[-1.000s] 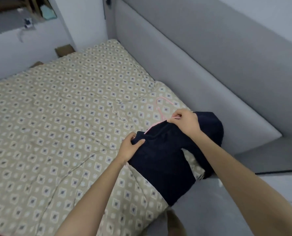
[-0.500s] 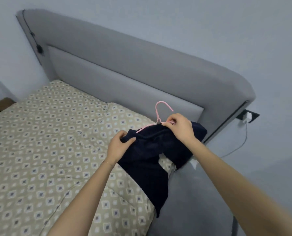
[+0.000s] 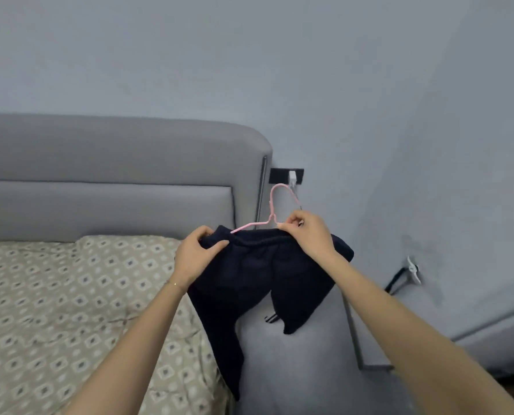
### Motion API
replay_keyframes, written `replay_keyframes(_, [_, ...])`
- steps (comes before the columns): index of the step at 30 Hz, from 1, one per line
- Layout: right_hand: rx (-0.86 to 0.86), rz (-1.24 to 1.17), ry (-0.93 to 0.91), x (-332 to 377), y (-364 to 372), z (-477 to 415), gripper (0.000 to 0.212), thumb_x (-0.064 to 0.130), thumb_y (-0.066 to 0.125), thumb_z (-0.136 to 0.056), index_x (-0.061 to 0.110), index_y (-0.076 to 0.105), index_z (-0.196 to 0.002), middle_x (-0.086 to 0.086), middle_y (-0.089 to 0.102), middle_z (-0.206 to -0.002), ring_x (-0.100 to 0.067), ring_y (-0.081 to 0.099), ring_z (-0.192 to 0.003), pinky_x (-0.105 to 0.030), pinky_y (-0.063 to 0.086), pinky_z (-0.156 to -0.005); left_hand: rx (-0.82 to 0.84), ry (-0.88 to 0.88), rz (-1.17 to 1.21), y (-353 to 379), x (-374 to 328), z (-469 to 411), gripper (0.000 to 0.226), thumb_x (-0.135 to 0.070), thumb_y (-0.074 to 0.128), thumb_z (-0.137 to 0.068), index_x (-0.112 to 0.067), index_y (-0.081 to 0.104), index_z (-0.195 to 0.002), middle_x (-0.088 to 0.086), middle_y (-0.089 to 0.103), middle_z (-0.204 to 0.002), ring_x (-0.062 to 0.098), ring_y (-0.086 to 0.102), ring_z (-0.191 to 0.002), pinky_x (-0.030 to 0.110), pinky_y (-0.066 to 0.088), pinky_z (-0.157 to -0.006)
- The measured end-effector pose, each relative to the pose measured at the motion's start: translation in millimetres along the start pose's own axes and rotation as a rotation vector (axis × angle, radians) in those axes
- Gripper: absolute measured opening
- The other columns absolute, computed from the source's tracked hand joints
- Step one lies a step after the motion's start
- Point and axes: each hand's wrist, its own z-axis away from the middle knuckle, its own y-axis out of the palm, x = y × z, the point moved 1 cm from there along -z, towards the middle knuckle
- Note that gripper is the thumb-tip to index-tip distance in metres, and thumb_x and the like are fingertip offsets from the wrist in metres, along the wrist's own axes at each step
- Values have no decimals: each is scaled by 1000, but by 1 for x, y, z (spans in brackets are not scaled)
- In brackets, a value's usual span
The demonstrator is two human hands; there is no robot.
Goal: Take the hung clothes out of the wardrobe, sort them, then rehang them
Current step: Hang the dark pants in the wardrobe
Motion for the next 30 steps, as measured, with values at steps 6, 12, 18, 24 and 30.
replay_keyframes(6, [-123, 49, 80, -74, -89, 62, 24, 43, 72, -83, 20, 65, -79, 9, 63, -78, -4, 54, -71, -25, 41, -61, 161, 109, -29, 83, -65, 34, 38, -49, 76, -71, -19, 54, -77, -7, 58, -68, 11, 51, -63, 40, 48, -69])
replay_keyframes(12, [-228, 106, 183, -145, -175, 141, 25, 46, 71, -84, 22, 63, -78, 12, 57, -72, -2, 52, -67, -22, 36, -57, 317, 196, -68, 172, -126, 81, 40, -59, 72, -65, -24, 57, -76, -10, 60, -67, 14, 57, -67, 39, 48, -69])
replay_keyframes(18, [-388, 127, 317, -213, -260, 220, 24, 46, 70, -83, 24, 64, -78, 13, 63, -76, -6, 56, -72, -25, 39, -59, 507, 267, -84, 267, -198, 140, 28, -42, 78, -77, -24, 57, -74, -13, 58, -64, 6, 53, -61, 27, 41, -60])
replay_keyframes(24, [-608, 130, 416, -273, -337, 294, 26, 43, 76, -80, 19, 67, -77, 10, 64, -78, -6, 55, -71, -25, 41, -59, 741, 413, -71, 362, -257, 188, 27, -43, 74, -84, -24, 57, -76, -14, 59, -68, 5, 54, -64, 28, 45, -66])
replay_keyframes(30, [-789, 167, 502, -328, -403, 355, 22, 37, 79, -79, 18, 68, -75, 10, 60, -77, -8, 58, -70, -32, 48, -62, 1027, 542, -24, 445, -319, 232, 7, -31, 65, -94, -27, 64, -88, -11, 66, -81, -3, 60, -72, 16, 43, -68])
